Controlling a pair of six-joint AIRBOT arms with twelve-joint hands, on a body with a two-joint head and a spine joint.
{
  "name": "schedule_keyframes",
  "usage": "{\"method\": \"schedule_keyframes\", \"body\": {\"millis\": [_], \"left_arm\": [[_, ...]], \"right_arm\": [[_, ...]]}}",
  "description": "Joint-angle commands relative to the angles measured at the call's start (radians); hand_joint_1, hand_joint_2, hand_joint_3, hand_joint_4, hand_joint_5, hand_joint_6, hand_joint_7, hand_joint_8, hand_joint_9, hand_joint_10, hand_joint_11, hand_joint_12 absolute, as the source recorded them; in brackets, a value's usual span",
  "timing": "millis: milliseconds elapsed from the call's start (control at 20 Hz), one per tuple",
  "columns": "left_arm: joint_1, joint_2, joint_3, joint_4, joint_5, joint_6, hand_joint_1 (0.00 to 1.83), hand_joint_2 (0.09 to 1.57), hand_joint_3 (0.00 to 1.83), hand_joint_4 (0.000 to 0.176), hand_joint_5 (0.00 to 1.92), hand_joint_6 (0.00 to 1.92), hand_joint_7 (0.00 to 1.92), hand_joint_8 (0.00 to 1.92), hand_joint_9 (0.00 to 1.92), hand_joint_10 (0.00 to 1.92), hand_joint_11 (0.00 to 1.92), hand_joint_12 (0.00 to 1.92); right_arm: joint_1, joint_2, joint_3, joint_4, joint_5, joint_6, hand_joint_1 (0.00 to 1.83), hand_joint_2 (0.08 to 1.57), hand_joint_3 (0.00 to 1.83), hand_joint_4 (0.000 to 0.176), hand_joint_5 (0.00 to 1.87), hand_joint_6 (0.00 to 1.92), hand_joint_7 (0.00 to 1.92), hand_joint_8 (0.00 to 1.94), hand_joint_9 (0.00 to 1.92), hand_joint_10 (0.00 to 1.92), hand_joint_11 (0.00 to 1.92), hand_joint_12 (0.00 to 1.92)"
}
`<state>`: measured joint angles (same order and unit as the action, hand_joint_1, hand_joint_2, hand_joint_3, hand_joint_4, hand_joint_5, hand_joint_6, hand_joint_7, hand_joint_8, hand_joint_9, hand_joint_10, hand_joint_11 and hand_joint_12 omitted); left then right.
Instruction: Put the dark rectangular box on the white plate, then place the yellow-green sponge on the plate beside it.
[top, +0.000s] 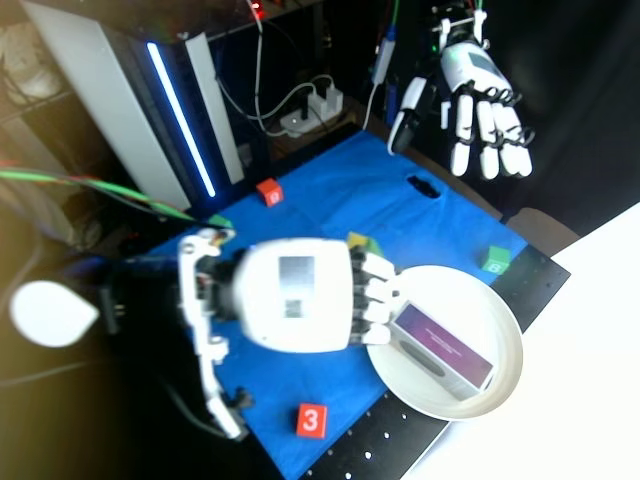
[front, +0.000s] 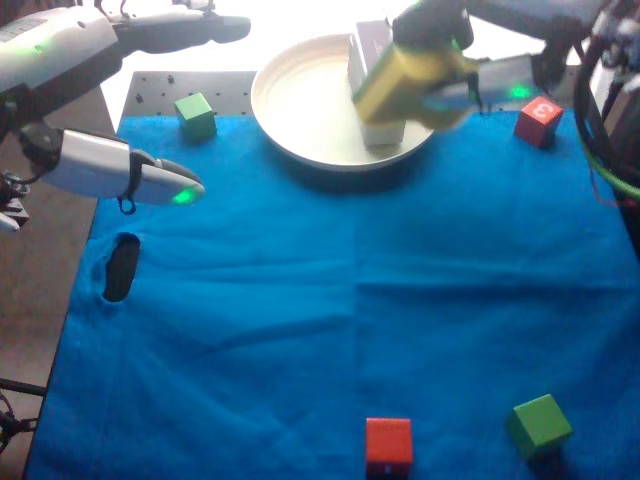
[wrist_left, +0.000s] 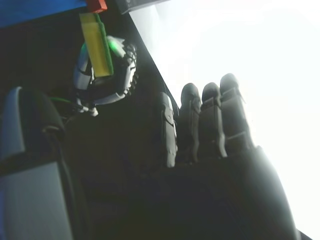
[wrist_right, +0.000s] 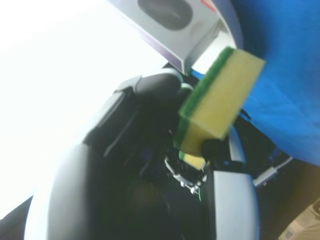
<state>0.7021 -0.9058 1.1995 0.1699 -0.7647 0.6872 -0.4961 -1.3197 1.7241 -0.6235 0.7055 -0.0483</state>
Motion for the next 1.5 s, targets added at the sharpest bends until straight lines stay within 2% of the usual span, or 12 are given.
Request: {"method": "schedule_keyframes", "body": {"millis": [0,50,150,200,400,500,800,950,1100,1250,1350,1450], "left_arm": [[-0.005,0.01,-0.001,-0.039,-0.128,-0.001,0.96,0.88,0.0,0.108,0.27,0.0,0.18,0.0,0.08,0.0,0.09,0.06],[-0.001,0.013,-0.002,-0.045,-0.13,0.001,0.97,0.89,0.0,0.107,0.26,0.0,0.18,0.0,0.09,0.0,0.09,0.07],[0.001,0.014,-0.003,-0.049,-0.129,0.004,0.96,0.9,0.0,0.092,0.27,0.0,0.18,0.0,0.1,0.0,0.02,0.25],[0.002,0.014,-0.003,-0.05,-0.129,0.004,0.97,0.91,0.0,0.089,0.27,0.0,0.18,0.0,0.1,0.0,0.0,0.29],[0.002,0.014,-0.002,-0.053,-0.127,0.005,0.98,0.91,0.0,0.074,0.27,0.0,0.17,0.0,0.09,0.0,0.0,0.27],[0.002,0.014,-0.002,-0.053,-0.126,0.005,0.98,0.9,0.0,0.074,0.26,0.0,0.16,0.0,0.08,0.0,0.0,0.31],[0.001,0.014,-0.001,-0.053,-0.123,0.005,0.94,0.9,0.0,0.069,0.27,0.0,0.16,0.0,0.08,0.0,0.0,0.27],[0.001,0.014,-0.001,-0.054,-0.124,0.005,0.91,0.89,0.0,0.071,0.28,0.0,0.17,0.0,0.09,0.01,0.0,0.28],[0.001,0.014,-0.002,-0.054,-0.127,0.005,0.92,0.89,0.0,0.07,0.27,0.0,0.18,0.0,0.11,0.0,0.0,0.41],[0.001,0.014,-0.004,-0.054,-0.127,0.005,0.92,0.89,0.0,0.051,0.25,0.0,0.17,0.0,0.1,0.0,0.0,0.42],[0.001,0.014,-0.004,-0.054,-0.128,0.005,0.95,0.89,0.0,0.055,0.25,0.0,0.17,0.0,0.09,0.0,0.0,0.35],[0.0,0.014,-0.005,-0.054,-0.13,0.005,0.96,0.89,0.0,0.057,0.25,0.0,0.16,0.0,0.08,0.0,0.0,0.3]], "right_arm": [[0.028,-0.013,0.011,0.062,0.093,0.001,1.24,1.11,0.0,0.0,0.95,0.93,1.02,1.11,1.07,1.45,1.03,1.76],[0.045,-0.03,0.026,0.062,0.093,0.001,1.18,1.1,0.0,0.0,0.99,0.96,0.88,1.28,1.03,1.6,1.04,1.87],[0.07,-0.056,0.045,0.063,0.093,0.001,1.25,1.08,0.0,0.0,1.03,0.81,1.06,1.02,1.0,1.42,0.97,1.71],[0.081,-0.068,0.054,0.064,0.093,0.001,1.23,1.09,0.0,0.012,1.01,0.91,1.04,0.98,0.96,1.29,0.92,1.6],[0.111,-0.118,0.095,0.073,0.092,0.001,1.25,1.1,0.0,0.0,0.95,0.93,1.06,1.02,1.08,1.29,1.06,1.59],[0.116,-0.146,0.117,0.092,0.091,0.001,1.28,1.08,0.0,0.0,0.94,0.89,1.15,0.94,1.36,1.23,1.37,1.49],[0.116,-0.229,0.183,0.162,0.073,0.001,1.28,1.09,0.0,0.0,0.93,0.94,1.16,0.92,1.38,1.16,1.39,1.4],[0.116,-0.243,0.196,0.165,0.066,0.001,1.17,1.11,0.0,0.0,0.97,1.0,1.22,0.96,1.33,1.23,1.28,1.55],[0.116,-0.243,0.213,0.165,0.033,0.001,1.25,1.09,0.0,0.0,0.93,0.99,1.15,0.9,1.28,1.14,1.25,1.44],[0.116,-0.254,0.236,0.163,-0.017,0.001,1.23,1.14,0.0,0.0,0.83,1.08,1.04,1.05,0.94,0.89,0.76,1.42],[0.115,-0.262,0.249,0.163,-0.038,0.001,1.17,1.0,0.0,0.0,0.78,0.26,0.78,0.48,0.69,0.75,0.46,1.35],[0.115,-0.263,0.254,0.16,-0.048,0.001,1.21,0.97,0.0,0.0,0.75,0.04,0.76,0.19,0.65,0.56,0.43,1.15]]}}
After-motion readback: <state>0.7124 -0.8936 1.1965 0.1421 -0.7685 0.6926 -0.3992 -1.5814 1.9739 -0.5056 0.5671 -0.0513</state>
